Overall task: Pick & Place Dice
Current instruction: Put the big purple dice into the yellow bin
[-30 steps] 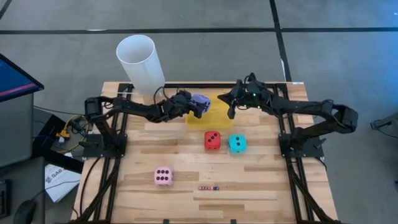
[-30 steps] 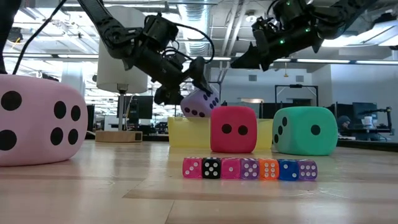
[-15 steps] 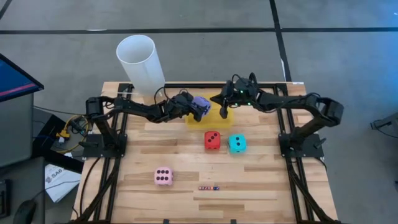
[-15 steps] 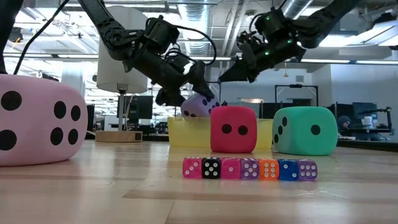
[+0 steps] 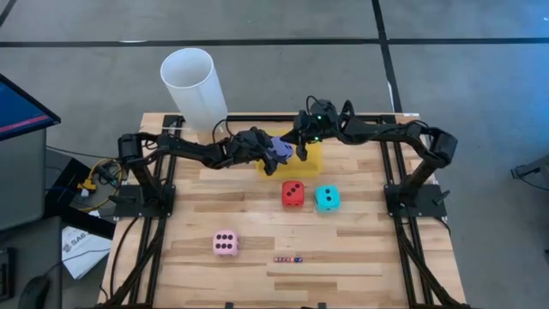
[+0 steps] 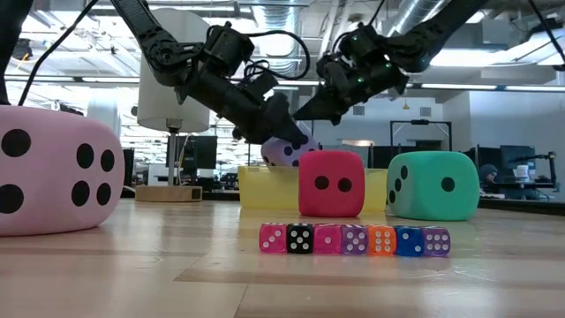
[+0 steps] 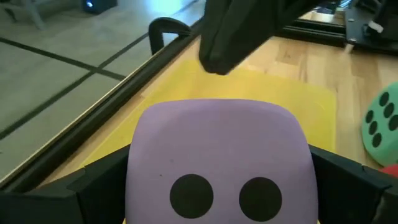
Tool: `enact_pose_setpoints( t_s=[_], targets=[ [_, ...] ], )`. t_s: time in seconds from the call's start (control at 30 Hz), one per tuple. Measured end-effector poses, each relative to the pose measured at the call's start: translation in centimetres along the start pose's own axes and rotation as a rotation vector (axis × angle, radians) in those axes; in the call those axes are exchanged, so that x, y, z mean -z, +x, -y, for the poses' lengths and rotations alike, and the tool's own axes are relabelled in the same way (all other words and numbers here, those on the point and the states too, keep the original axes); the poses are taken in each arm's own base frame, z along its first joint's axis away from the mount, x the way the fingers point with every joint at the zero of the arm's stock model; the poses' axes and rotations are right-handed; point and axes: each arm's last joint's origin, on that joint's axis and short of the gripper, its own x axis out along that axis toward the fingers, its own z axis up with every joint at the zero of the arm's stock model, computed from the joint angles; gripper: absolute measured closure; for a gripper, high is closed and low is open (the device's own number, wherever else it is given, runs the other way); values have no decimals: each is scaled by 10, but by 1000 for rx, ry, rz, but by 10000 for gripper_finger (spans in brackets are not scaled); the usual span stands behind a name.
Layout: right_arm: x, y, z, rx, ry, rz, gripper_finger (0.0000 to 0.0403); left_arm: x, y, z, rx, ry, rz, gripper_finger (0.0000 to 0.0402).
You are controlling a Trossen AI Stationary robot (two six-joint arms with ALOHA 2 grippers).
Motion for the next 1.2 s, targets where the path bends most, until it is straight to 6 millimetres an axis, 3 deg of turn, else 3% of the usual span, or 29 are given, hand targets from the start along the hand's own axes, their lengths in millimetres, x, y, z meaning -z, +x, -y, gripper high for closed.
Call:
enact_pose_setpoints(
  t_s=[0.37,1.2],
  targets=[
    [-2,5,-3,-41,-5,8,403,2,2,-19,1,-16,-30,14],
    [1,10,-9,-46,-7,-13,403,-2,2,-13,37,31,9,14]
  ],
)
